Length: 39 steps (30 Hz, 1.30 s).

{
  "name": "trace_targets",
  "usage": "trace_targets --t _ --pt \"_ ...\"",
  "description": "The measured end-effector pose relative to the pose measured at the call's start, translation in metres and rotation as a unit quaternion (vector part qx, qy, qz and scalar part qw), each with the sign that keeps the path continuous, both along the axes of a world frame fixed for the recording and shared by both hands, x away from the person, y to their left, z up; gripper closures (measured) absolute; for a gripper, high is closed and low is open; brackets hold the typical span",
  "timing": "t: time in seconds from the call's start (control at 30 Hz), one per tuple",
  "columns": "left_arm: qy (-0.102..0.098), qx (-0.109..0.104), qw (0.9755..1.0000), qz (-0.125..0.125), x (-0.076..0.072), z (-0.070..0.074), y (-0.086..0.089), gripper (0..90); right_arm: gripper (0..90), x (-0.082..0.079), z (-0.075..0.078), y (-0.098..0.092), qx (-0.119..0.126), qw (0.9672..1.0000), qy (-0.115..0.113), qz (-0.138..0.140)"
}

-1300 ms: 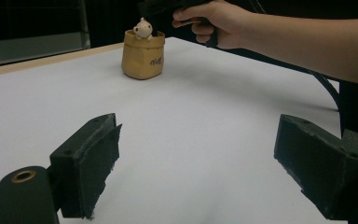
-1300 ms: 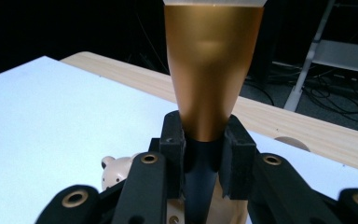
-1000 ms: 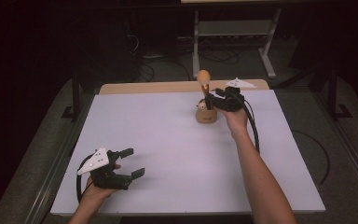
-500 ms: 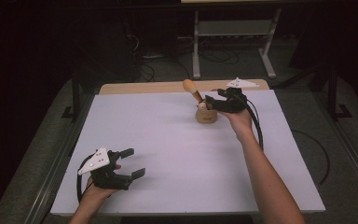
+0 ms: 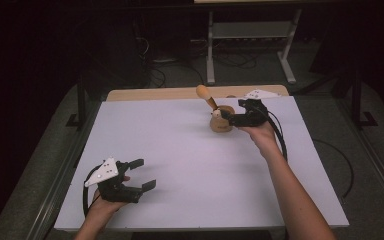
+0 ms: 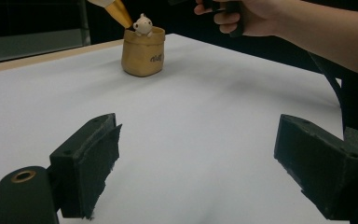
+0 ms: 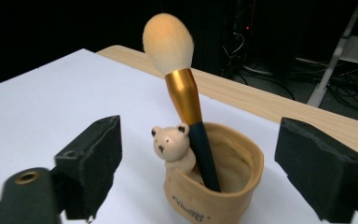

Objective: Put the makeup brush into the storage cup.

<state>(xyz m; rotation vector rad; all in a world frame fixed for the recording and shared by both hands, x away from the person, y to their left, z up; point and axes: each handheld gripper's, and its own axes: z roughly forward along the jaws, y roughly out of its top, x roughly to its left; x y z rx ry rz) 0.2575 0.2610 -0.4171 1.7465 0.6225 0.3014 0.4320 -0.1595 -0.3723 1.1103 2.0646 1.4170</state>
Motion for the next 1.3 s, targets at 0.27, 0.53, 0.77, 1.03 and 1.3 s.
trace_targets --t 0.27,0.53,0.77,1.03,1.3 --pt "-0.001 -0.003 1.0 0.002 0.0 -0.001 0.004 13.4 11.9 -0.02 -0.004 -0.005 0.002 0.9999 -0.006 0.011" --pt "0.0 0.0 1.0 0.004 0.0 -0.001 0.005 13.4 11.2 -0.04 -0.007 -0.002 0.009 0.9995 -0.014 0.028" --pt "0.004 -0.002 1.0 0.006 0.0 -0.001 0.006 13.4 10.0 -0.056 -0.01 -0.005 0.005 0.9994 -0.017 0.031" --pt "0.002 -0.005 1.0 0.007 0.0 -0.001 0.006 13.4 9.1 -0.067 -0.009 -0.012 0.029 0.9988 -0.024 0.032" --pt "0.001 -0.001 1.0 0.006 -0.001 -0.001 0.008 13.4 8.5 -0.081 -0.008 -0.019 0.03 0.9987 -0.024 0.033"
